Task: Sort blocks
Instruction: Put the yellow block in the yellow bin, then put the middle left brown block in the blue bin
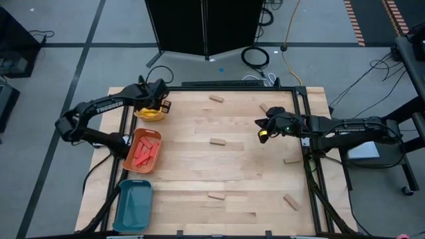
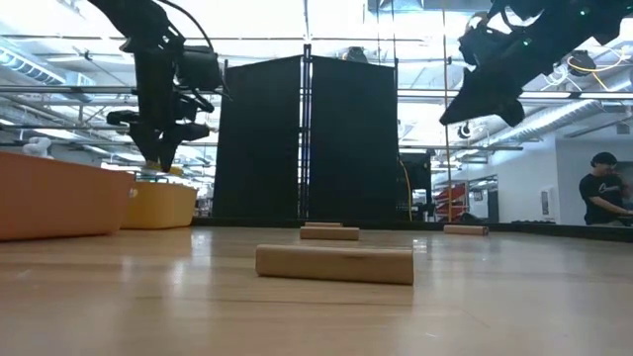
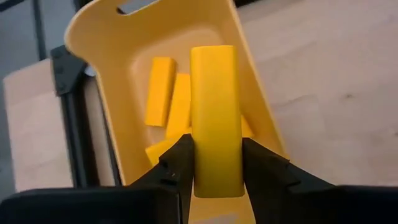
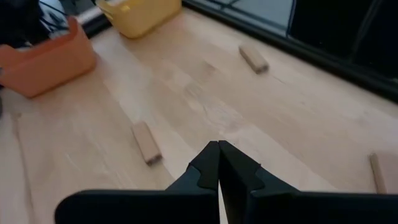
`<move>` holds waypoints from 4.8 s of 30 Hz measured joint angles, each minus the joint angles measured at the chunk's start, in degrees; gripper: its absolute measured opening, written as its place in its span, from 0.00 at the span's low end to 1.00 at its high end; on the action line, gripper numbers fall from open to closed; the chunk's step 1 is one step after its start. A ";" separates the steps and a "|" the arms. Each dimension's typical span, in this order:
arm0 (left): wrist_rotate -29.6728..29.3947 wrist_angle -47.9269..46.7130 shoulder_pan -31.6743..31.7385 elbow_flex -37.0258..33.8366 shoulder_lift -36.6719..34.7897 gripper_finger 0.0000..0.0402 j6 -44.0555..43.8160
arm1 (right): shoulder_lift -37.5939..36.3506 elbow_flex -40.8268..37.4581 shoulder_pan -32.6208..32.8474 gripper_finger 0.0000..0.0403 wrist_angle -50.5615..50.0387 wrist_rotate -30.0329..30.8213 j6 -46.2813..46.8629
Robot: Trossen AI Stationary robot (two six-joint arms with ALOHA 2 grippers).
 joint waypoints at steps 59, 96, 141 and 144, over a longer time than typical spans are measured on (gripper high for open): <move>22.63 47.43 -33.13 5.39 28.11 0.54 37.49 | 3.68 1.18 -0.09 0.00 5.74 -5.85 -6.83; 33.22 54.39 -30.57 5.57 37.28 0.45 44.99 | 9.71 1.18 5.29 0.00 18.95 -11.51 -16.32; 31.11 -5.88 -81.58 7.34 -2.10 0.25 -27.36 | 12.68 1.18 5.07 0.00 30.69 -8.98 -26.85; 29.35 -8.47 -85.77 7.34 -2.10 0.25 -34.60 | 12.68 1.18 5.07 0.00 31.84 -8.98 -26.70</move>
